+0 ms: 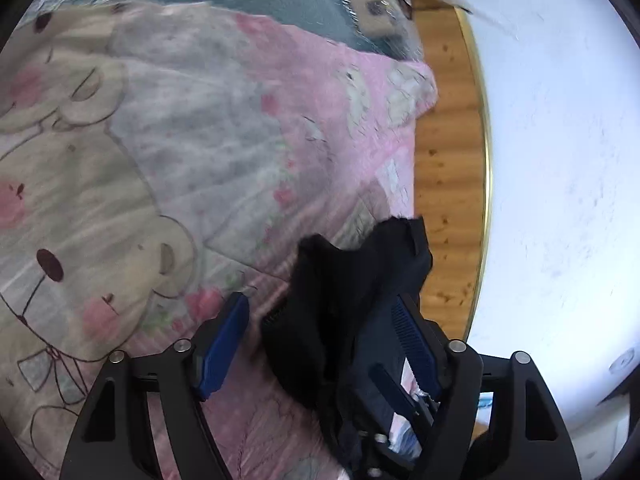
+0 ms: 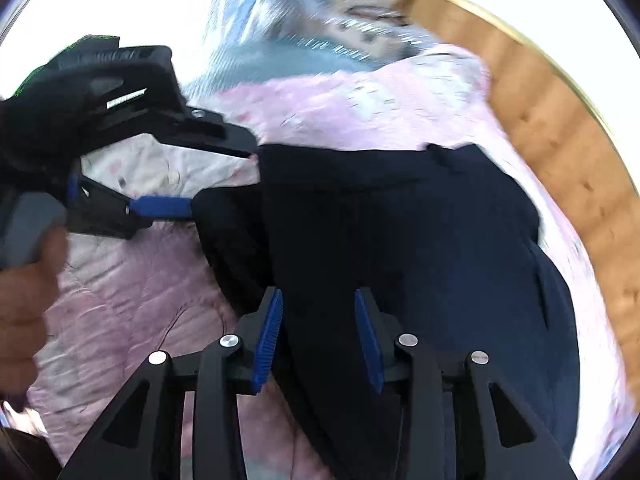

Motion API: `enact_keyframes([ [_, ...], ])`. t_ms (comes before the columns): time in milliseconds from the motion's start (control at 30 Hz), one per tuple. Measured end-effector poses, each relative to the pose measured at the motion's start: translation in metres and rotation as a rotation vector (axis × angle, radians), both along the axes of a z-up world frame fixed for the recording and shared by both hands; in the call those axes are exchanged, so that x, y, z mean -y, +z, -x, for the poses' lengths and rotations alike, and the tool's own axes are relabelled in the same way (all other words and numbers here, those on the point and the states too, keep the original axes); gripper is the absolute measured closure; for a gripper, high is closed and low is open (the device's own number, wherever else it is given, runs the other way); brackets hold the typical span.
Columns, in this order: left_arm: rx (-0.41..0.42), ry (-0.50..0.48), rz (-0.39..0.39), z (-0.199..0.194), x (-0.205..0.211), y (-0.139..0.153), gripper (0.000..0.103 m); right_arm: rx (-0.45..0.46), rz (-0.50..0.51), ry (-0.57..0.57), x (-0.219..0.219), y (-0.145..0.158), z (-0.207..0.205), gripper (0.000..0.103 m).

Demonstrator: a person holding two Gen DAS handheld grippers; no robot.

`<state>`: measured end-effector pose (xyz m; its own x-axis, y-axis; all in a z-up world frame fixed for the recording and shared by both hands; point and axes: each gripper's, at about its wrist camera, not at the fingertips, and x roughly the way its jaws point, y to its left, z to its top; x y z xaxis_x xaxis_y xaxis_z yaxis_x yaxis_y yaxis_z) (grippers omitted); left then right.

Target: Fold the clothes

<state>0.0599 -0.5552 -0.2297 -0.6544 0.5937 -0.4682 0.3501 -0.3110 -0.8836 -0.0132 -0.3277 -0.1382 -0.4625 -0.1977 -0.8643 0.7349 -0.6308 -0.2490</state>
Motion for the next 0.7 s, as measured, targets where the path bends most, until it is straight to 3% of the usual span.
enact_keyframes([
  [33,-0.003,-0.016,0.0,0.005,-0.009,-0.002,0.073,0.004,-0.022,-0.009,0.001,-0.005,0.005,0.099],
  [67,-0.013,-0.043,0.011,0.034,-0.03,-0.004,0.096,0.007,-0.044,-0.018,0.003,-0.009,0.011,0.101],
  [100,-0.061,-0.077,0.012,0.051,-0.04,0.005,0.097,0.008,-0.045,-0.041,0.0,-0.008,0.017,0.103],
  [167,-0.188,-0.128,-0.004,0.068,-0.052,0.034,0.098,-0.013,0.061,-0.12,-0.023,0.032,0.023,0.103],
  [233,-0.412,-0.17,-0.033,0.066,-0.051,0.084,0.098,-0.04,0.181,-0.178,-0.046,0.079,0.023,0.103],
  [300,-0.489,-0.182,-0.008,0.056,-0.04,0.09,0.098,-0.053,0.292,-0.181,-0.059,0.117,0.013,0.103],
  [367,-0.355,-0.137,-0.008,0.056,-0.027,0.047,0.098,0.009,0.303,-0.164,-0.052,0.109,0.012,0.103],
  [433,-0.191,-0.083,-0.012,0.059,-0.014,-0.002,0.098,0.079,0.244,-0.119,-0.031,0.072,0.014,0.103],
  [467,-0.165,-0.069,-0.024,0.056,-0.01,-0.008,0.097,0.103,0.214,-0.102,-0.024,0.056,0.014,0.103],
  [533,-0.156,-0.051,-0.041,0.048,-0.003,-0.006,0.084,0.124,0.163,-0.067,-0.013,0.033,0.011,0.103],
  [567,-0.153,-0.043,-0.036,0.045,0.002,-0.002,0.068,0.114,0.141,-0.051,-0.011,0.027,0.009,0.103],
  [600,-0.138,-0.027,-0.021,0.039,0.009,0.002,0.058,0.102,0.123,-0.038,-0.01,0.024,0.008,0.103],
  [700,-0.094,0.039,0.007,0.031,0.029,0.011,0.052,0.068,0.118,-0.055,-0.017,0.029,0.002,0.103],
])
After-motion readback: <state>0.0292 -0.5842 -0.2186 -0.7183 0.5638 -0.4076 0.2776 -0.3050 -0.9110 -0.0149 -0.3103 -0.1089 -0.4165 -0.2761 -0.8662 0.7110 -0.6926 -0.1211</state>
